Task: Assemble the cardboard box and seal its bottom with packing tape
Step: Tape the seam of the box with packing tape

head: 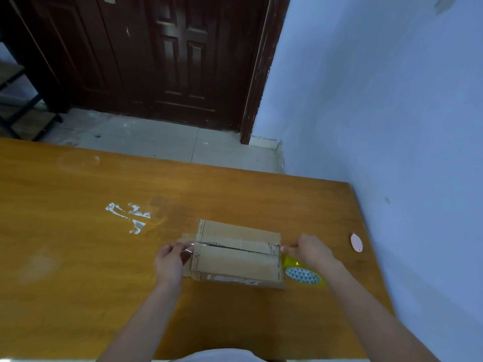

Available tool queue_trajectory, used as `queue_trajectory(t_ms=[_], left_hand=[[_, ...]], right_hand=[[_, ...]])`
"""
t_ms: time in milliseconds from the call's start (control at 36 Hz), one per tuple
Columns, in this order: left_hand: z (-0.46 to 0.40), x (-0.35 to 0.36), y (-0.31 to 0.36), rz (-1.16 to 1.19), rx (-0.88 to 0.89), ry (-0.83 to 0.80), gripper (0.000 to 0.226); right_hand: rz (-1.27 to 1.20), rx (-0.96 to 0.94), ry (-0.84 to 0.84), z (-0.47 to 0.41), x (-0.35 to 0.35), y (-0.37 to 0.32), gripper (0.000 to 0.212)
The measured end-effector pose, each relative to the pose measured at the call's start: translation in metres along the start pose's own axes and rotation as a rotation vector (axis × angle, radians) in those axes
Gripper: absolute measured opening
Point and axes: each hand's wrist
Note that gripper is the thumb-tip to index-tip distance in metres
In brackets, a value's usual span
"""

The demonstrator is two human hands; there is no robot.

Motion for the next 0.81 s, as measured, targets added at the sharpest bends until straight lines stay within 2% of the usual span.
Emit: queue_trajectory(t_ms=[194, 306, 389, 500, 556, 639, 806], left_hand=[[-0.0045, 0.0001, -0.0036, -0.107, -0.010, -0.047, 0.022], [-0.0050, 0.0013, -0.0052, -0.144, -0.022, -0.089, 0.023], [-0.0034, 0.0025, -0.0050, -0.187, 0.008, -0.081, 0.022], [-0.0020, 0.0020, -0.0046, -0.246, 0.055, -0.081, 0.019], [-0.0033, 0.0021, -0.0043, -0.263, 0.045, -0.071, 0.016], [-0.0055, 0.0034, -0.0049, -0.279, 0.026, -0.042, 0.015], [-0.0097, 0.0051, -0.0091, -0.256, -0.029, -0.063, 0.010]], right_hand=[[-0.018, 0.002, 0.009, 0.0021, 0.0024, 0.0006, 0.047], [-0.023, 0.001, 0.019, 0.0034, 0.0035, 0.0012, 0.033], [-0.035, 0.001, 0.019, 0.0020, 0.0041, 0.0021, 0.043], [-0.021, 0.010, 0.021, 0.0010, 0.0054, 0.0017, 0.038], [-0.029, 0.020, 0.023, -0.0001, 0.0064, 0.0020, 0.035], [-0.050, 0.028, 0.027, 0.0012, 0.0067, 0.0024, 0.048], [-0.041, 0.022, 0.013, 0.0026, 0.0046, 0.0006, 0.048]])
Point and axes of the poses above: each hand's wrist, its own z-axis away from the middle knuckle, its own x-axis out of the palm, y = z × x, and after that the axes turned 9 degrees about y, right-handed
